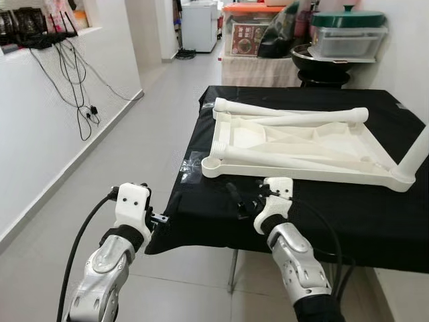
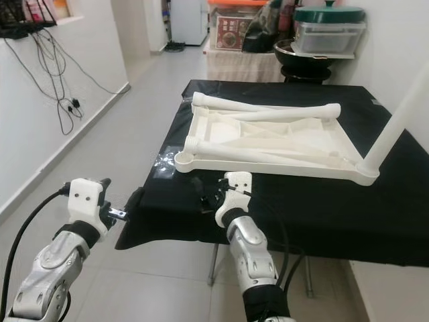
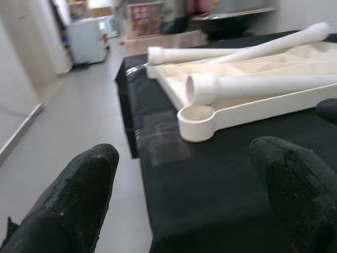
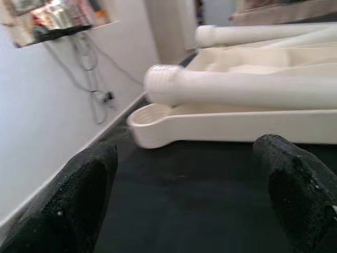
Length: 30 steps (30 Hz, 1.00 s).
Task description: Building children table
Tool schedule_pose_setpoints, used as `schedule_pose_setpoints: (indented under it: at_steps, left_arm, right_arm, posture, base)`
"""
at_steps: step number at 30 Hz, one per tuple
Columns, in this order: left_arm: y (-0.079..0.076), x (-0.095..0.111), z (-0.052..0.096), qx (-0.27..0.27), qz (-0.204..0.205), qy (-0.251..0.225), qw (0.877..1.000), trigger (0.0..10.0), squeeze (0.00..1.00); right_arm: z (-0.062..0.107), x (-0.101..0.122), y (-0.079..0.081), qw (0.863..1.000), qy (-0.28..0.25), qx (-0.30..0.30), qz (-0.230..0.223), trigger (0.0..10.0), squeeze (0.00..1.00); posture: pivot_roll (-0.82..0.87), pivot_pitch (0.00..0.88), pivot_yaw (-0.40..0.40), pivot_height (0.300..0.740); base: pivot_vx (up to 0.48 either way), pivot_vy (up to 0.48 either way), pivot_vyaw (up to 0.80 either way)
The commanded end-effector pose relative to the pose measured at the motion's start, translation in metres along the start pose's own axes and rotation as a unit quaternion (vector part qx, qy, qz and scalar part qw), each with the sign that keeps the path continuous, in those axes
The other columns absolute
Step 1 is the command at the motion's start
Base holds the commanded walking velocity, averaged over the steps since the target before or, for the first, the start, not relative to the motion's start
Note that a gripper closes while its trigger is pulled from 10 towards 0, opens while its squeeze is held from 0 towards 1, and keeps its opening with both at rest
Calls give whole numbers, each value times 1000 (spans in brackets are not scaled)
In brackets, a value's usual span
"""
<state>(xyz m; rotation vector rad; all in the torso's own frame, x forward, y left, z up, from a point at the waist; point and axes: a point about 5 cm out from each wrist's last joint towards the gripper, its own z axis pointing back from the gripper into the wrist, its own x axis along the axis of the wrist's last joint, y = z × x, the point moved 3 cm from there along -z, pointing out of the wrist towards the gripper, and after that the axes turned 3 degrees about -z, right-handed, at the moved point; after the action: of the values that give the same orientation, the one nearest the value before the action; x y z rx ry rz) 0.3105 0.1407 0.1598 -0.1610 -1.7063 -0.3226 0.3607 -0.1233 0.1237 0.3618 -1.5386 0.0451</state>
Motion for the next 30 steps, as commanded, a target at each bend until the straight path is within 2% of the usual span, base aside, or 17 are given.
schedule_pose_setpoints:
  at_steps: [1,3,7,12,16,18,23,26,30]
  left_arm:
    - [3,-2,2,3,-7,4,1000,10000,0]
    - [3,-2,2,2,-6,3,1000,10000,0]
    - [2,2,0,-1,-7,-2,1000,10000,0]
    - [0,12,-4,-18,-16,-17,1000,10000,0]
    - [-2,25,-10,-41,-29,-35,998,10000,0]
    - [-2,25,-10,-41,-29,-35,998,10000,0]
    - [-9,42,-18,-86,-52,-56,993,10000,0]
    - [-14,47,-21,-115,-69,-63,989,10000,0]
    - [-20,53,-23,-152,-82,-69,983,10000,0]
  right_arm:
    - [-2,0,5,1000,-4,3,3,10000,0]
    - [-2,0,5,1000,-2,6,1,10000,0]
    - [-3,2,10,1000,-7,21,-4,10000,0]
    - [-6,10,16,999,-16,38,0,10000,0]
    - [-8,19,11,999,-28,32,3,10000,0]
    - [-8,19,11,999,-28,32,3,10000,0]
    - [-10,28,2,999,-42,15,9,10000,0]
    - [-10,29,-1,999,-37,12,35,10000,0]
    - [-10,31,-1,999,-41,12,22,10000,0]
  posture:
    - [29,25,22,740]
    - [28,24,21,740]
    - [28,23,24,740]
    - [26,22,27,740]
    - [24,21,29,740]
    - [24,21,29,740]
    - [20,19,33,740]
    - [17,16,36,740]
    - [11,15,38,740]
  base:
    - [274,0,0]
    - [281,0,0]
    - [285,0,-750]
    - [283,0,0]
    - [281,0,0]
    - [281,0,0]
    - [271,0,0]
    - [247,0,0]
    - [249,0,-600]
